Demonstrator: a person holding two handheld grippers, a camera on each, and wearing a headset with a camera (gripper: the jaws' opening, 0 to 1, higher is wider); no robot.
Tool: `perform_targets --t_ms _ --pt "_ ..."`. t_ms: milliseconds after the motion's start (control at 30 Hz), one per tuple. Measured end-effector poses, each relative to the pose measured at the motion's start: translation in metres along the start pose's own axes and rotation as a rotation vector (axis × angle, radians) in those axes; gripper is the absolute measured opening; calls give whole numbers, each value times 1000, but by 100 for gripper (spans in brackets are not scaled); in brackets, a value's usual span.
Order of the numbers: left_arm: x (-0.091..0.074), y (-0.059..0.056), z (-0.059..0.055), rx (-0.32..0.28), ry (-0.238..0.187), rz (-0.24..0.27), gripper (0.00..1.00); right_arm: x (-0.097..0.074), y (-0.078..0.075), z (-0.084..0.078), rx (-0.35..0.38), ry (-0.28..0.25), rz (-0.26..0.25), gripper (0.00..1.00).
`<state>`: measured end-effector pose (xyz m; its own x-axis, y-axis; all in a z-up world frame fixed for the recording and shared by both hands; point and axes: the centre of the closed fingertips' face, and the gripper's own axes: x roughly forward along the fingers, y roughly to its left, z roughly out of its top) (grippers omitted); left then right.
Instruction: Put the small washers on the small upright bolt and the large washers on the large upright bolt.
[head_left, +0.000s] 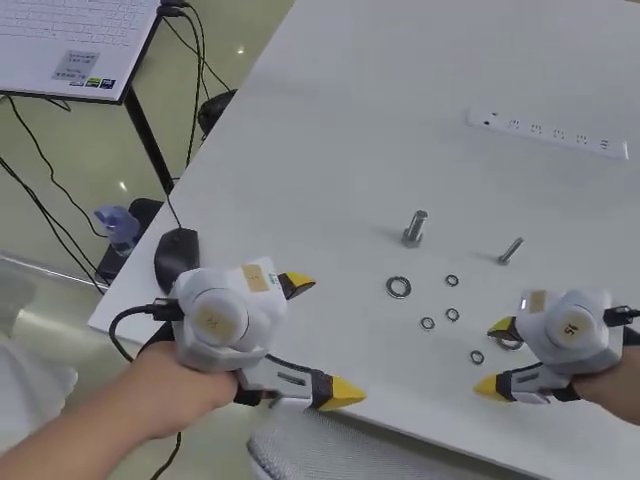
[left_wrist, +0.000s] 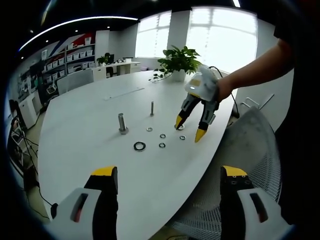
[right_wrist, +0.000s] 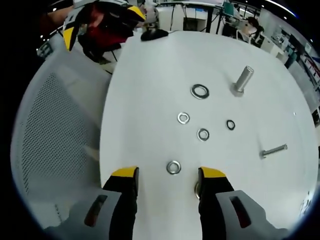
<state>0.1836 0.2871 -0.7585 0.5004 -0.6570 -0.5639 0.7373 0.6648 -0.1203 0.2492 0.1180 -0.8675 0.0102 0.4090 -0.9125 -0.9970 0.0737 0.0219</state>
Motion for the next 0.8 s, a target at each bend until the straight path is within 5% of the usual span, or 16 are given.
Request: perform_targets --t_ms 333,800 --pt "-2 1 -3 13 0 2 90 5 -7 -4 -36 56 -22 32" --pt "-8 5 -7 16 14 -7 86 9 -5 -2 -26 92 -26 26"
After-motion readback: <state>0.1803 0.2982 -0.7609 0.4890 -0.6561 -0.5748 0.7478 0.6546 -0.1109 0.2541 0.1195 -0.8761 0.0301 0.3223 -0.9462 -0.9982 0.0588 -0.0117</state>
